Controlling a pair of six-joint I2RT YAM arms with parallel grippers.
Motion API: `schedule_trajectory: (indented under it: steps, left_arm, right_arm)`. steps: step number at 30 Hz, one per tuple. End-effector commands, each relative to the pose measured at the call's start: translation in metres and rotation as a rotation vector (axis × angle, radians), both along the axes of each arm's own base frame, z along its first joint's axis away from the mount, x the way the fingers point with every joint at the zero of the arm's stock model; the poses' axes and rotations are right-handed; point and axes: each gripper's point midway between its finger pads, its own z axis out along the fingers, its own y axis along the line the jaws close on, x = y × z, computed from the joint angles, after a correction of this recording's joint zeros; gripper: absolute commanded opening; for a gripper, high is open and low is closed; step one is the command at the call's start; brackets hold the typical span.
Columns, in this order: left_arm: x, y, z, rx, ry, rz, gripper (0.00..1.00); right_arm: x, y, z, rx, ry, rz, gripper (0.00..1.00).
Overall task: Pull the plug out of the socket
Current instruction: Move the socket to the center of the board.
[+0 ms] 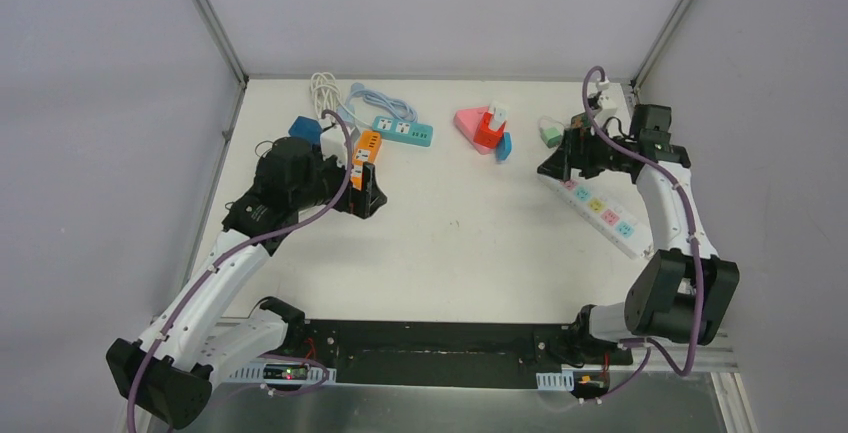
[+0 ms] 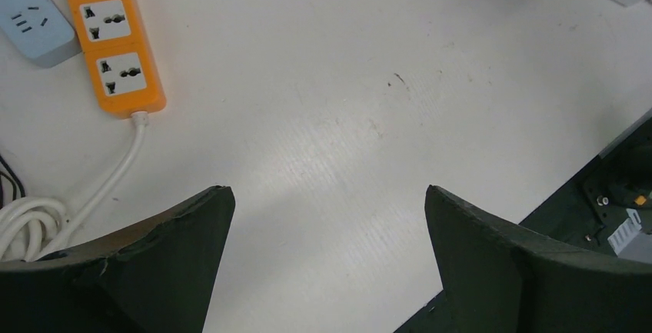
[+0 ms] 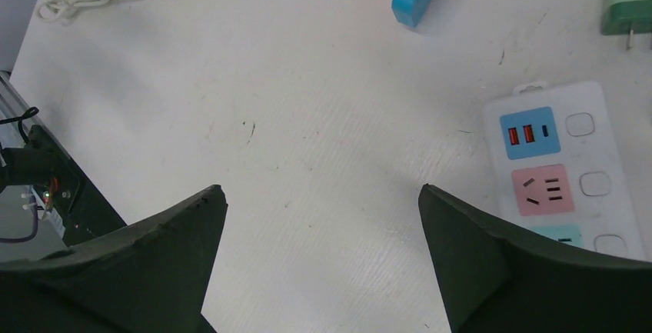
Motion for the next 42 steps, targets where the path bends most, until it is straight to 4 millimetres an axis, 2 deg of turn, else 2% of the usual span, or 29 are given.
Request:
schedule_trajectory:
  steps: [1,6,12,20,31,42]
  left_arm:
    - [0.000,0.015,-0.003,0.080,-0.051,0.018,0.99]
    - [0.002,0.017,-0.007,0.074,-0.037,0.012,0.99]
    - [0.004,0.023,-0.008,0.057,-0.026,0.028,0.99]
    - [0.006,0.028,-0.010,0.049,-0.022,0.045,0.99]
    - [0.010,0.031,-0.012,0.034,-0.008,0.052,0.99]
    - [0.022,0.037,-0.026,0.028,0.044,0.068,0.99]
  right_arm:
    - [0.018,0.016,0.027,-0.049,-0.116,0.017,1.00]
    - [0.030,0.038,0.033,-0.099,-0.153,0.055,1.00]
    - [0.049,0.058,0.021,-0.188,-0.140,0.079,1.00]
    - [0.069,0.073,0.009,-0.240,-0.117,0.085,1.00]
    - [0.063,0.077,-0.004,-0.227,-0.102,0.102,1.00]
    - [0.042,0.084,-0.001,-0.142,-0.112,0.154,1.00]
